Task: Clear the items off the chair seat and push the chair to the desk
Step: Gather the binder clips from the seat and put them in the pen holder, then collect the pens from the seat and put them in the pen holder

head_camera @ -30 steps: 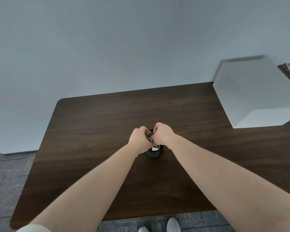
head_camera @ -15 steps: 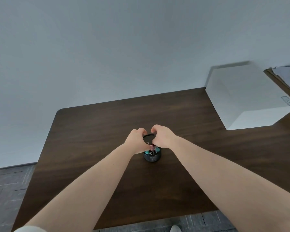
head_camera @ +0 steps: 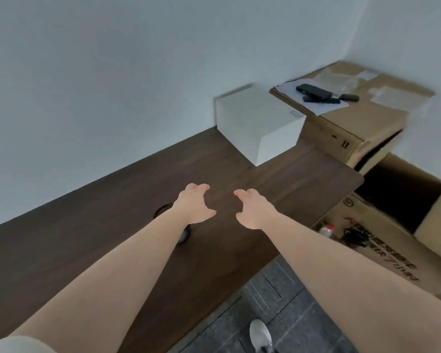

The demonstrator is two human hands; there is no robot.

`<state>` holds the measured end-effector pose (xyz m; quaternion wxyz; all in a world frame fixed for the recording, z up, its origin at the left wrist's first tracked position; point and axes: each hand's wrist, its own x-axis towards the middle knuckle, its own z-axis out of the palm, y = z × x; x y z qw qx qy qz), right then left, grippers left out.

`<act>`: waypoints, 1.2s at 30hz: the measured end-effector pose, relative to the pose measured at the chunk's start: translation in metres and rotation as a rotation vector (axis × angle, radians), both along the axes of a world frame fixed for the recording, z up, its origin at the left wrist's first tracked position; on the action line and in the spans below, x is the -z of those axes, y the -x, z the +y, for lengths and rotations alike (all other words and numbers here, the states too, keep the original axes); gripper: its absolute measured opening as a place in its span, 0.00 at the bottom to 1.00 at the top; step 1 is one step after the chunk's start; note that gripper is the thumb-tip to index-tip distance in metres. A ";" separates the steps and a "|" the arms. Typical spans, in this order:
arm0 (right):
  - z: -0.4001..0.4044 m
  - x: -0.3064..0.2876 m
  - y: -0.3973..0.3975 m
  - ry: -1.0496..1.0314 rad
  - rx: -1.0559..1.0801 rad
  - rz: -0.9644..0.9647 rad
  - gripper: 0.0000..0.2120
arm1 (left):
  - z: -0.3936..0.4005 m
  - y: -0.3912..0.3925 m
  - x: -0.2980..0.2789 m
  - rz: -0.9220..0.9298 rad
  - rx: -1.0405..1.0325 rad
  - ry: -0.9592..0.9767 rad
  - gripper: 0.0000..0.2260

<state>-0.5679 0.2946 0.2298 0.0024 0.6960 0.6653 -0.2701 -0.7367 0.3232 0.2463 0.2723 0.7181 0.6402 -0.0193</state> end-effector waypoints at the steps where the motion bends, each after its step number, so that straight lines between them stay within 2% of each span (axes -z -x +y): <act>1: -0.013 0.000 -0.015 0.006 0.034 -0.026 0.30 | -0.003 -0.014 0.002 0.007 0.050 0.000 0.33; 6: -0.076 0.005 -0.093 0.044 0.198 -0.118 0.32 | -0.021 -0.103 0.008 0.018 0.268 0.029 0.32; 17: -0.228 0.020 -0.277 0.086 0.668 -0.052 0.33 | -0.100 -0.331 0.010 0.095 0.813 0.035 0.32; 21: -0.293 0.034 -0.347 0.095 0.843 -0.038 0.31 | -0.146 -0.421 0.021 0.122 0.952 0.052 0.32; 30: -0.439 0.092 -0.481 0.239 1.132 0.020 0.32 | -0.259 -0.587 0.075 0.228 1.233 0.084 0.32; 36: -0.497 0.143 -0.525 0.337 1.212 0.052 0.32 | -0.299 -0.651 0.133 0.355 1.345 0.086 0.31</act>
